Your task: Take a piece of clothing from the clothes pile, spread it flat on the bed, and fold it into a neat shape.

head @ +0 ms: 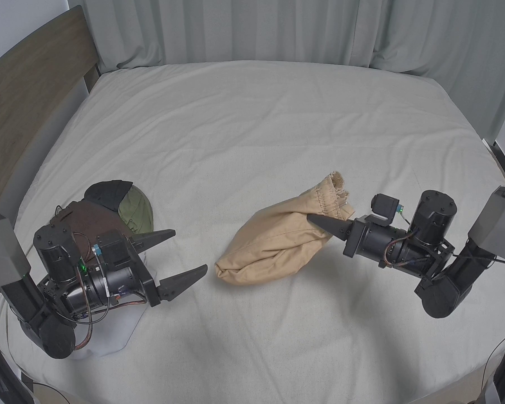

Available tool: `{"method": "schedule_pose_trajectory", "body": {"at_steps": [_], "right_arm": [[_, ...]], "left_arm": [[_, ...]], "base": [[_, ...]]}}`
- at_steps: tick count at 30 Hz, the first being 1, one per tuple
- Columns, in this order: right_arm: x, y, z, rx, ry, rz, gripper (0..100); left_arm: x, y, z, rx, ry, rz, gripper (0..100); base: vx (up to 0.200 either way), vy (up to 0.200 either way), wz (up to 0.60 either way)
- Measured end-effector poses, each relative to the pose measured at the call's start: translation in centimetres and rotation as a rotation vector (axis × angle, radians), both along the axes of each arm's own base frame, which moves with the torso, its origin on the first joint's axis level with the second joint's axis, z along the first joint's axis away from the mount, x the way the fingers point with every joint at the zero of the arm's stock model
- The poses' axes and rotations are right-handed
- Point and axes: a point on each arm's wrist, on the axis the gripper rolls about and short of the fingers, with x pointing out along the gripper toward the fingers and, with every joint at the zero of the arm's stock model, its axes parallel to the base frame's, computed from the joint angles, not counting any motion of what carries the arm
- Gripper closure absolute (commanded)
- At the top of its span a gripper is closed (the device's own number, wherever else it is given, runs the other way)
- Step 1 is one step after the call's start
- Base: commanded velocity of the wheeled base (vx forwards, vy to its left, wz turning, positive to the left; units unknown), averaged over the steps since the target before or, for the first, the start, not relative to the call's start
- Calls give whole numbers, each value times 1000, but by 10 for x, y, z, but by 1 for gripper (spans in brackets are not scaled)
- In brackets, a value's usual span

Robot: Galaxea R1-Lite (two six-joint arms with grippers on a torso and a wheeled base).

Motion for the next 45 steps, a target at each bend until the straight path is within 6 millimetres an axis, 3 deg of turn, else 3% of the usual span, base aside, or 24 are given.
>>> {"method": "schedule_pose_trajectory", "body": {"at_steps": [24,39,45], "right_arm": [[101,18,37,45,-11,-44,100],[140,24,45,61,-21,-60,100],[147,24,36,59,-13,-65,100]], "left_arm": [[-2,3,-1,3,9,10,0],[-3,4,-1,2,11,9,0],[-4,4,0,2,10,9,0]], "base": [[0,0,0],[0,0,0],[0,0,0]]}}
